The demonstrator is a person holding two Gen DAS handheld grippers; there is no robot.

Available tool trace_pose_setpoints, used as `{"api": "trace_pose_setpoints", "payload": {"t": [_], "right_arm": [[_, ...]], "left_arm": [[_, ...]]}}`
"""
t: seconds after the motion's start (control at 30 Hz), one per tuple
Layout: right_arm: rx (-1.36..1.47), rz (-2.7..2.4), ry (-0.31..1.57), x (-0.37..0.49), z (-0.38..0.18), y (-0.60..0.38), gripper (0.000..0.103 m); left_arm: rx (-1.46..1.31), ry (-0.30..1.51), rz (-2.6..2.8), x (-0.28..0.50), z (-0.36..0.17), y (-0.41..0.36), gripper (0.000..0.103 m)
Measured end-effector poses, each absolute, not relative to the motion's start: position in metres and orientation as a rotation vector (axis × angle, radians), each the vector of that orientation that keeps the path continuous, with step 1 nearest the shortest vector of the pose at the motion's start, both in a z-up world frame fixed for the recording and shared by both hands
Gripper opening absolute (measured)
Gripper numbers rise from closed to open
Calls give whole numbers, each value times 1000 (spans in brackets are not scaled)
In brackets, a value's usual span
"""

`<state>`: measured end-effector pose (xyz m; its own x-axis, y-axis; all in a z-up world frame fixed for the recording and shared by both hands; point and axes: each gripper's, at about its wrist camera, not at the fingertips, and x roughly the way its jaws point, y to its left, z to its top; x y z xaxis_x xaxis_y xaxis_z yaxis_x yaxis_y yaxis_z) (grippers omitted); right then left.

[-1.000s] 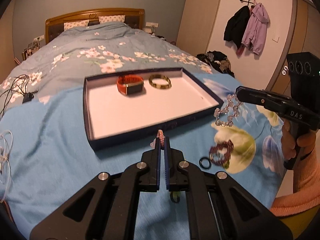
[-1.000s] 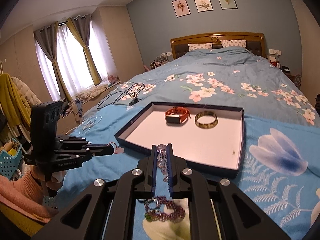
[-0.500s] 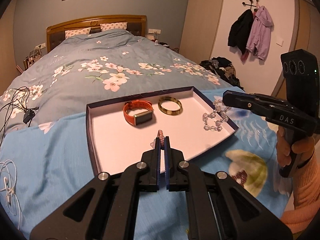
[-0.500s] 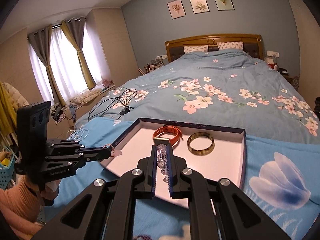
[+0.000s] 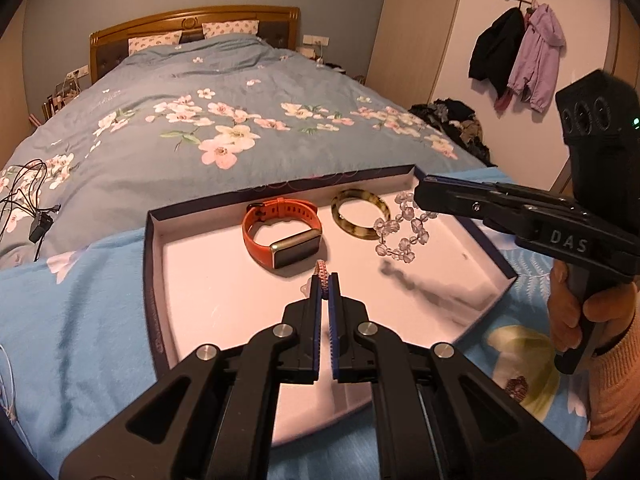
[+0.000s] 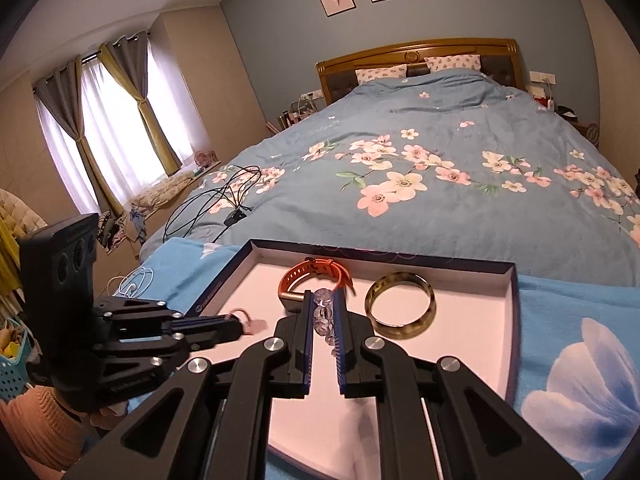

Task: Organize jewelry
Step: 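Lower the hair tie into the tray with the left tool while the right tool releases the bracelet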

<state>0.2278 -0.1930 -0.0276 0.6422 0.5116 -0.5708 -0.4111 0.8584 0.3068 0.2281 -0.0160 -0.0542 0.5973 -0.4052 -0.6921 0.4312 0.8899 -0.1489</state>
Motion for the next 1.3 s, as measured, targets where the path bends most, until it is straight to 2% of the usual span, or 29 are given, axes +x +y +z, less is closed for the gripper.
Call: {"api": "trace_pose_setpoints", "payload": {"t": [0.6, 0.7, 0.77, 0.97, 1.1, 1.17, 1.3], "right_arm": [[167, 418, 809, 253, -59, -209, 9], [157, 395, 814, 252, -61, -213, 10], [152, 382, 815, 251, -60, -215, 12], [155, 373, 792, 239, -53, -221, 26], [139, 394, 750, 218, -39, -223, 30], [119, 416, 721, 201, -30, -223, 35], [69, 469, 697, 167, -21, -221, 38]], "left_arm": [[30, 885, -446, 272, -85, -27, 4], [38, 892, -430, 276, -87, -29, 9], [35, 895, -422, 277, -88, -29, 17], [34, 814, -410, 261, -70, -21, 41], [70, 735, -386, 236, -48, -15, 47], [87, 695, -372, 220, -37, -10, 54], [116, 644, -375, 184, -24, 0, 57]]}}
